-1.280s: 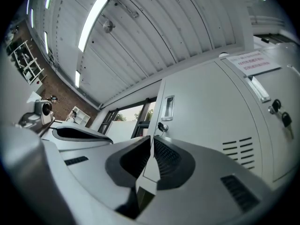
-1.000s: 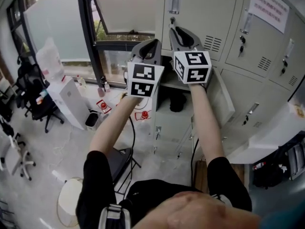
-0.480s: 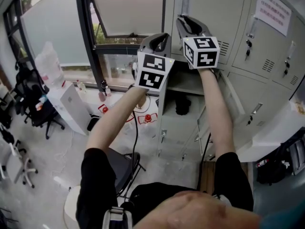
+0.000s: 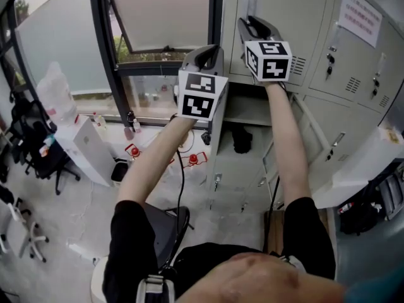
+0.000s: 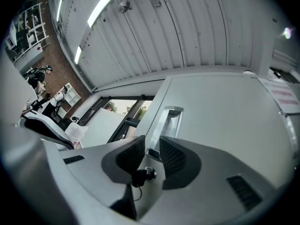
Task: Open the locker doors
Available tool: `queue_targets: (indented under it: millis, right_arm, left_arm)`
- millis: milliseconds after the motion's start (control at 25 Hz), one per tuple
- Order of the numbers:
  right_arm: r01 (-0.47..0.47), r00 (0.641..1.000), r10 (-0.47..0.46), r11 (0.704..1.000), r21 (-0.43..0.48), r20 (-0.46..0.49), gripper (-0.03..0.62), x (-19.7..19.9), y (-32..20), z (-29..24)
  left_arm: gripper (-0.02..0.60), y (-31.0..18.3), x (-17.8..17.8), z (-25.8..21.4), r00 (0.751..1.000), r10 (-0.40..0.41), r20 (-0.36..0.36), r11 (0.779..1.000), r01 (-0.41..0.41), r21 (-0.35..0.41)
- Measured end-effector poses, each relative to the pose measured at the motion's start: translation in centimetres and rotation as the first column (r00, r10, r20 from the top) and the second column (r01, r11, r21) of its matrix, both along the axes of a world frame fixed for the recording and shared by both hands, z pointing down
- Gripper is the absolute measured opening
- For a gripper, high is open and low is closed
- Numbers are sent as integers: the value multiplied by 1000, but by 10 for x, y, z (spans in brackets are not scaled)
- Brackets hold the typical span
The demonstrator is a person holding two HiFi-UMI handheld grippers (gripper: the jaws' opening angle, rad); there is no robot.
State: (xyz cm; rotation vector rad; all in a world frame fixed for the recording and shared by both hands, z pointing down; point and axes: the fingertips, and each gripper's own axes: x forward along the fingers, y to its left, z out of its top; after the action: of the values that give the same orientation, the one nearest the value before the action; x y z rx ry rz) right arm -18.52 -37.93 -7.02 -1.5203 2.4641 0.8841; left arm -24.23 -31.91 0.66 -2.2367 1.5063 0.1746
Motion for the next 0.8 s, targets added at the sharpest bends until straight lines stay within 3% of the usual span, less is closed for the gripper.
queue_targets:
  millis: [160, 360, 480, 640, 800]
  right_arm:
    - [-1, 1000, 2, 1000, -12, 24, 94, 2, -5, -6]
    - [-10, 1000, 10, 999, -38, 11, 94, -1, -8, -7]
    - [-16, 1000, 16, 999, -50, 12, 94, -2, -10, -8]
    - [-52, 999, 51, 998, -46, -13, 94, -2, -11, -7]
    - [-31, 1000, 31, 997, -67, -3, 94, -3, -11, -7]
  left_arm:
    - [9, 1, -7, -5, 1000, 22, 4, 1000, -22, 16]
    - [9, 0, -11, -4, 996, 75, -55, 997, -74, 5]
    - [9, 3, -6, -3, 997, 72, -28, 997, -72, 32]
    - [9, 7, -4, -10, 992, 117, -54, 993, -115, 33]
    - [9, 6, -6, -17, 994, 104, -38, 994, -102, 50]
